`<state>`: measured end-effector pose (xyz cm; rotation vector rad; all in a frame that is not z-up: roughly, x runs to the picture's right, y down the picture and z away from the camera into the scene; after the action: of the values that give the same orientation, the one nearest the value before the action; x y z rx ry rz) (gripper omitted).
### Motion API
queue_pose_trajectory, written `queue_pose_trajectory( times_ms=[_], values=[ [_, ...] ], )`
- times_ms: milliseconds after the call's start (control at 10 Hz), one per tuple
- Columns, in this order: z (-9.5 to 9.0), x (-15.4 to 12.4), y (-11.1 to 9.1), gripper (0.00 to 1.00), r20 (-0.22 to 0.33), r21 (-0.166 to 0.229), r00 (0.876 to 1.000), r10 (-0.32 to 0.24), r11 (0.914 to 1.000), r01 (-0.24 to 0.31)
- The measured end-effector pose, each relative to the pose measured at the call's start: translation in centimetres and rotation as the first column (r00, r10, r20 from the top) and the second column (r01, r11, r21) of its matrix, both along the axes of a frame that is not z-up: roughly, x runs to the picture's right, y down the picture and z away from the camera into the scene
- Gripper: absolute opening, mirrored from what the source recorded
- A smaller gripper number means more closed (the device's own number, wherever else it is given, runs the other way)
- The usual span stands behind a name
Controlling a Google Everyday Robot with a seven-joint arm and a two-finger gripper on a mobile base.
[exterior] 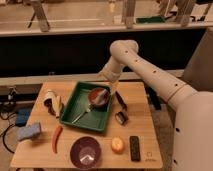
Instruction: Place fork in red bowl
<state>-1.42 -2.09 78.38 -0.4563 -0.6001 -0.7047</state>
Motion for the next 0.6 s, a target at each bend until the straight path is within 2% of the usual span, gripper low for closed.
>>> queue_pose_trajectory(
  times_ms=[100,300,400,600],
  values=[
    [-1.2,-2.1,0.4,0.80,-0.007,-0.015,0.999,-0.035,0.9993,0.035],
    [-2.8,-5.7,1.8,0.80,-0.036,-0.020,0.993,-0.113,0.9935,0.112],
    [-3.5,-7.3,2.8,0.80,-0.051,-0.022,0.986,-0.157,0.9875,0.156],
    [-4.5,-10.1,5.6,0.80,-0.062,-0.029,0.967,-0.246,0.9692,0.245]
  ],
)
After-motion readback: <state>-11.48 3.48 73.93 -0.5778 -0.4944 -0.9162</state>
